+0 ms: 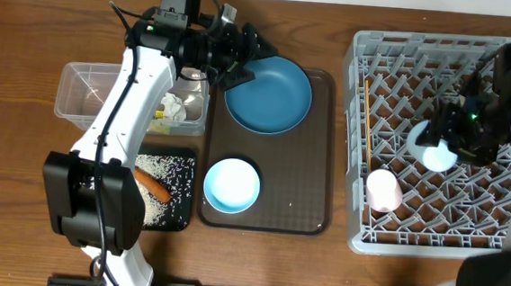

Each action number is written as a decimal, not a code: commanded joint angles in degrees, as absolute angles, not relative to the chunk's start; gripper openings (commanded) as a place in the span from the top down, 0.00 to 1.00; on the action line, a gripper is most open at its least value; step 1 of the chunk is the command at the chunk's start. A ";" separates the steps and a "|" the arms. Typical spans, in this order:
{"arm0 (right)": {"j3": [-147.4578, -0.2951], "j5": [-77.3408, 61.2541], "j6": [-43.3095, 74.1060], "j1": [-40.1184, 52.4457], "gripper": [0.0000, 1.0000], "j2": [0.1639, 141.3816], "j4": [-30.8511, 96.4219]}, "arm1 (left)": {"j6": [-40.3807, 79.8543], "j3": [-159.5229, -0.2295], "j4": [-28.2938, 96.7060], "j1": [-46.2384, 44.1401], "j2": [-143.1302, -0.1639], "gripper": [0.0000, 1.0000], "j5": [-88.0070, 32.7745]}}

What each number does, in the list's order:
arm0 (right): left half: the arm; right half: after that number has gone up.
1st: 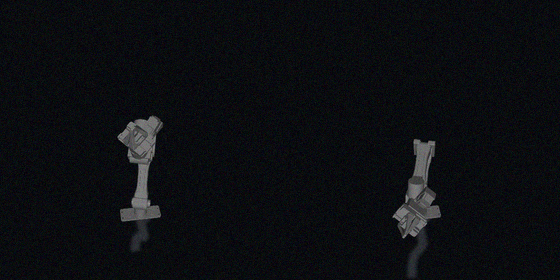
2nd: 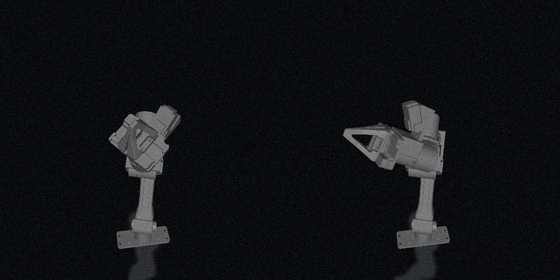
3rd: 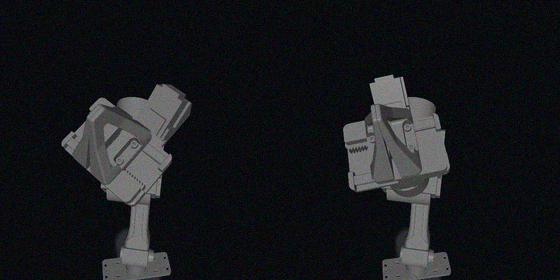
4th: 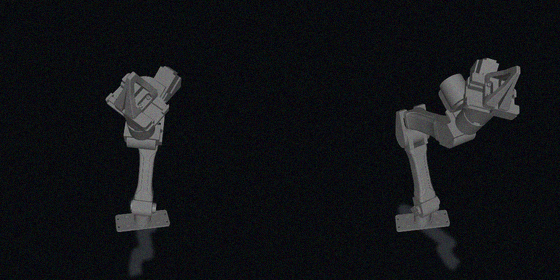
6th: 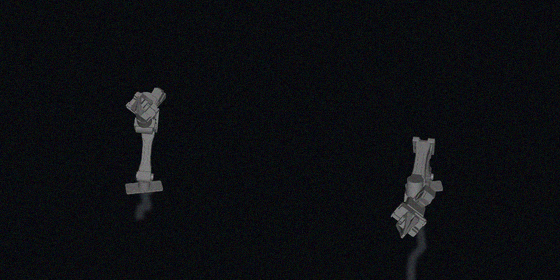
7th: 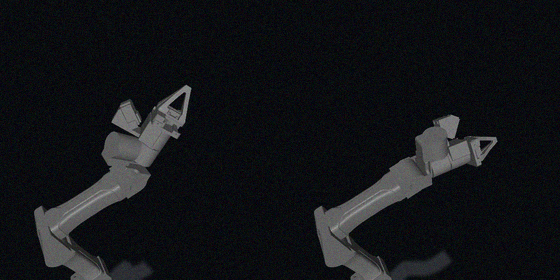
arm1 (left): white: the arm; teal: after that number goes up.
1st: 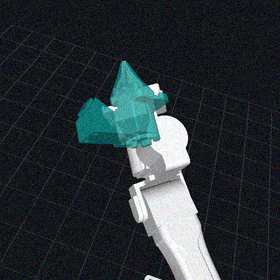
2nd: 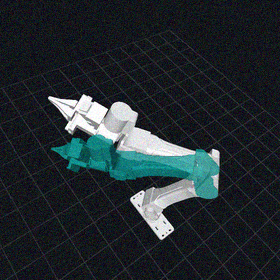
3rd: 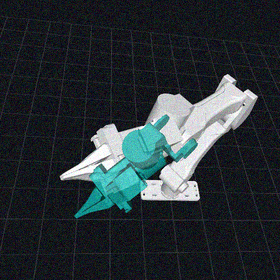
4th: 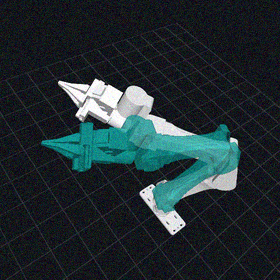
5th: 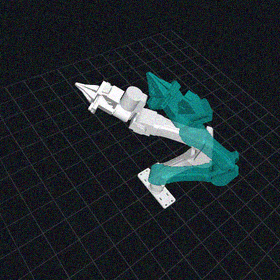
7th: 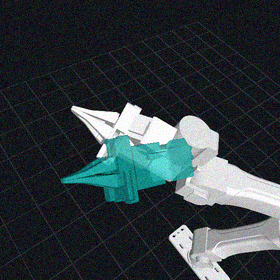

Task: Sort waste into correct bins and load items into the dishwasher rack
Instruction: 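Lower the light-blue cup into the grey rack and release it, then move the right gripper left over the tray toward the light-blue bowl, then grasp the rim of the small light-blue bowl with the right gripper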

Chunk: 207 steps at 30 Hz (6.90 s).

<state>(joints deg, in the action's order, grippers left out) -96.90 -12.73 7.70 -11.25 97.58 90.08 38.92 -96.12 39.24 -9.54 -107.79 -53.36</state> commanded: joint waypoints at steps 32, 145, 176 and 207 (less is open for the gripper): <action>-97.76 -11.70 2.00 -19.84 0.60 106.96 92.40 | 37.91 -96.23 39.46 -9.50 -107.68 0.18 -52.80; -100.53 -20.32 8.73 37.82 0.18 97.10 79.96 | 24.64 -96.23 60.51 14.39 -84.09 0.18 -35.97; -67.37 4.45 19.31 63.90 0.52 97.93 27.40 | 24.67 -96.23 64.27 18.20 -71.18 0.18 -21.15; -66.30 2.74 19.27 64.49 0.68 106.56 22.68 | 24.64 -96.23 64.27 18.20 -71.16 0.18 -21.12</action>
